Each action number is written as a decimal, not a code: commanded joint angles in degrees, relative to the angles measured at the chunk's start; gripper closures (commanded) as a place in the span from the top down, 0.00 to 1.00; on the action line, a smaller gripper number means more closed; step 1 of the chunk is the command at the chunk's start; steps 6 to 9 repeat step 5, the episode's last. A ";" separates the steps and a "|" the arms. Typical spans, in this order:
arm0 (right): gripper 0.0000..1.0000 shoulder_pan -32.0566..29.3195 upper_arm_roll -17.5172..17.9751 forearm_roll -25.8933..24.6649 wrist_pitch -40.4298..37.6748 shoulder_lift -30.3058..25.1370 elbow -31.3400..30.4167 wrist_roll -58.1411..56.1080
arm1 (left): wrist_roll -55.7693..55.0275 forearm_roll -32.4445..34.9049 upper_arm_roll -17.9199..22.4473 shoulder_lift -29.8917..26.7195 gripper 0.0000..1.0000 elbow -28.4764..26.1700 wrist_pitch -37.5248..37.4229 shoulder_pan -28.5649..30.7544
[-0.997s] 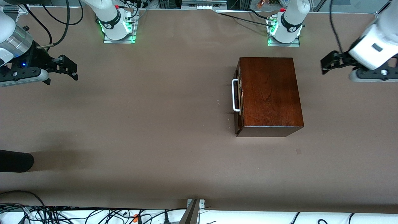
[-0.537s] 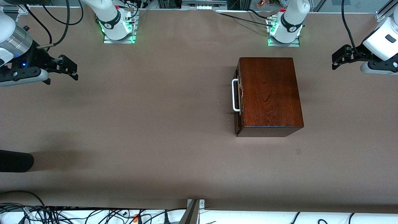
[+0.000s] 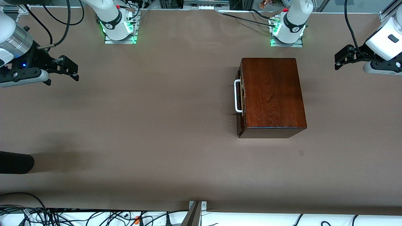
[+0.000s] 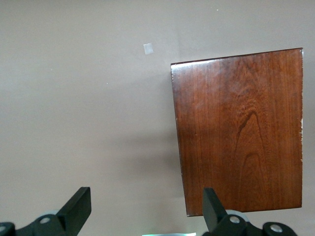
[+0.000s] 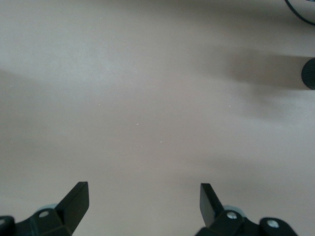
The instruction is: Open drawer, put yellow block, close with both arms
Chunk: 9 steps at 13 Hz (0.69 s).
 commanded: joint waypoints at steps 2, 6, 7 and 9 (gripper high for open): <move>1.00 0.25 -0.07 -0.98 -0.76 0.18 0.91 0.66 | 0.60 -3.96 0.04 -1.00 1.00 -1.23 1.47 1.35; 1.00 0.25 -0.07 -0.98 -0.76 0.18 0.91 0.66 | 0.60 -3.87 -0.05 -0.91 1.00 -1.15 1.47 1.35; 1.00 0.25 -0.07 -0.98 -0.76 0.18 0.91 0.66 | 0.60 -3.87 -0.05 -0.91 1.00 -1.15 1.47 1.35; 1.00 0.25 -0.07 -0.98 -0.76 0.18 0.91 0.66 | 0.60 -3.87 -0.05 -0.91 1.00 -1.15 1.47 1.35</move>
